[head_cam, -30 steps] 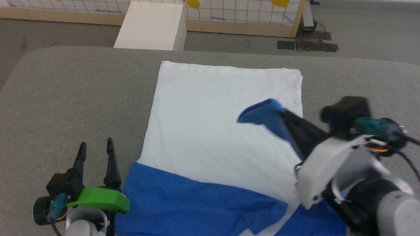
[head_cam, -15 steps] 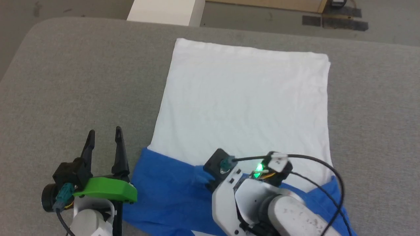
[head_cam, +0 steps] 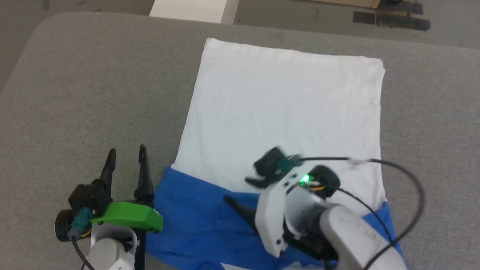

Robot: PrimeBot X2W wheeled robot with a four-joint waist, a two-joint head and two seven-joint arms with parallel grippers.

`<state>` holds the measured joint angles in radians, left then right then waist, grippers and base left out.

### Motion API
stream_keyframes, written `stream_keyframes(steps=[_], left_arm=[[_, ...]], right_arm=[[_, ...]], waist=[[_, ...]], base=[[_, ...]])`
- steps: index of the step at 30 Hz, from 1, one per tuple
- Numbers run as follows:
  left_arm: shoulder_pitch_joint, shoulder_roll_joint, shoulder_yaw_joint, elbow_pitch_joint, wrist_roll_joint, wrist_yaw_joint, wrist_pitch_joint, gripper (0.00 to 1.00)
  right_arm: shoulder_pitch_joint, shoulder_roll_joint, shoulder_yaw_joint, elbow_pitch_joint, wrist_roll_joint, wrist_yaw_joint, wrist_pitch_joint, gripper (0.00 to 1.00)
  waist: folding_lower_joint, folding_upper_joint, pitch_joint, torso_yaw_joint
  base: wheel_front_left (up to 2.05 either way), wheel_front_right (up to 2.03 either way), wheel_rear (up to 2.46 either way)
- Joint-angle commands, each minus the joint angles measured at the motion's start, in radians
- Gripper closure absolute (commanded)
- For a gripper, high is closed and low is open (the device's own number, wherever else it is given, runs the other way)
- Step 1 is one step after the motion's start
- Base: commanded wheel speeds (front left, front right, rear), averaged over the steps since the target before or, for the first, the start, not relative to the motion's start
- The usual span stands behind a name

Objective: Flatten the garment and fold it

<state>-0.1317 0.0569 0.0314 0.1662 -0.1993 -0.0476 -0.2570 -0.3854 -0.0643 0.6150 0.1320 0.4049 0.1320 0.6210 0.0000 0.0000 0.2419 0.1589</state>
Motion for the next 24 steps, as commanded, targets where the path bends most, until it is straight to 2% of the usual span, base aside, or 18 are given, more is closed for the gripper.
stream_keyframes(steps=[1,8,12,18,24], left_arm=[[0.005,0.003,0.000,0.005,0.015,-0.002,-0.005,0.00],[-0.012,0.055,-0.005,0.017,0.026,-0.020,0.015,0.00],[-0.093,0.119,-0.026,0.005,0.018,-0.049,0.114,0.00],[-0.260,0.221,-0.087,0.011,-0.020,-0.077,0.287,0.00],[-0.459,0.334,-0.160,0.048,-0.106,-0.082,0.475,0.00]], right_arm=[[0.021,0.008,-0.033,-0.038,0.023,-0.001,-0.051,0.00],[0.137,0.013,-0.242,-0.222,0.018,-0.001,-0.308,0.00],[0.235,0.014,-0.372,-0.316,-0.019,-0.001,-0.448,0.00],[0.290,0.014,-0.495,-0.340,-0.074,-0.001,-0.528,0.00],[0.279,0.014,-0.531,-0.333,-0.085,-0.001,-0.539,0.00]], waist=[[0.0000,0.0000,-0.034,-0.026],[0.0000,0.0000,-0.078,-0.088],[0.0000,0.0000,-0.066,-0.146],[0.0000,0.0000,0.003,-0.218],[0.0000,0.0000,0.111,-0.293]], base=[[0.00,0.00,0.00],[0.00,0.00,0.00],[0.00,0.00,0.00],[0.00,0.00,0.00],[0.00,0.00,0.00]])
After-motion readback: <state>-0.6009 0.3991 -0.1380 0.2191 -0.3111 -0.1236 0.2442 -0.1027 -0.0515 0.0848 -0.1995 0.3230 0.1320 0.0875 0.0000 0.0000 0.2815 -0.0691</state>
